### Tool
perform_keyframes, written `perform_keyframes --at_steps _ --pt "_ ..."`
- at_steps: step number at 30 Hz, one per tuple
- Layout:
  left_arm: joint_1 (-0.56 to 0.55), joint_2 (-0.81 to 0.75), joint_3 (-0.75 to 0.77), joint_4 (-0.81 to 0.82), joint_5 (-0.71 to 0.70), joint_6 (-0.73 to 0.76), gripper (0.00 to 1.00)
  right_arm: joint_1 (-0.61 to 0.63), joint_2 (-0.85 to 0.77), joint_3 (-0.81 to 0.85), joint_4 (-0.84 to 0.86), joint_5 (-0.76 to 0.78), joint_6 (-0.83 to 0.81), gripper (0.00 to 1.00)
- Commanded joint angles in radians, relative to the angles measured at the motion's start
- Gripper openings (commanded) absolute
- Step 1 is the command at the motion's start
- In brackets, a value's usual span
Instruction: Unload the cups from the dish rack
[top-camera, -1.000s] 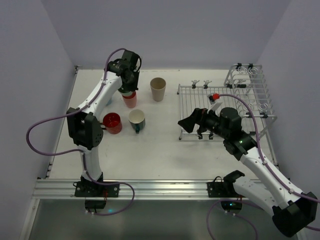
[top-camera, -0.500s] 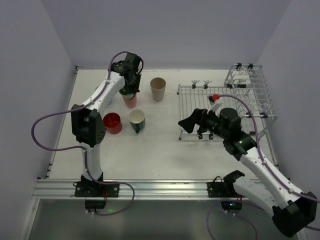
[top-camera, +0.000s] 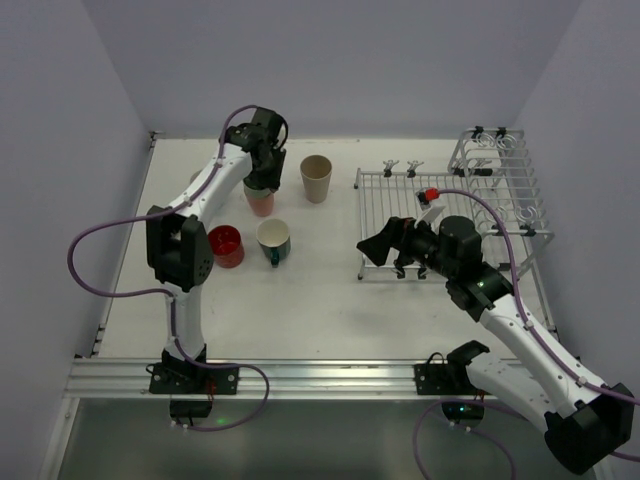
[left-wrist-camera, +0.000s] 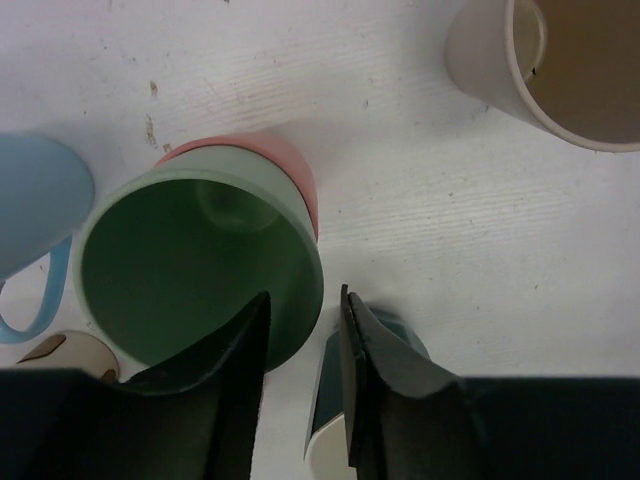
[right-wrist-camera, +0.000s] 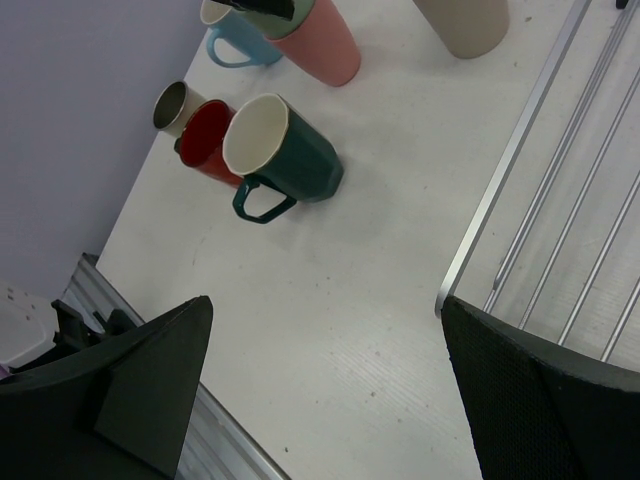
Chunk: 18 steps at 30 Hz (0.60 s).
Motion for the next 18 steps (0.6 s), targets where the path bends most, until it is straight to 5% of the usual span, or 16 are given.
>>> perform_keyframes --at_steps 1,18 --pt "0.014 -0.003 0.043 -0.006 0.018 0.038 0.39 0.002 0.005 -0.005 0.024 0.024 -0.018 0.99" --pt "0.011 -0.185 0.064 0.109 0.104 -0.028 0.79 0.000 -0.023 -0.013 0.007 0.133 -0.049 0.99"
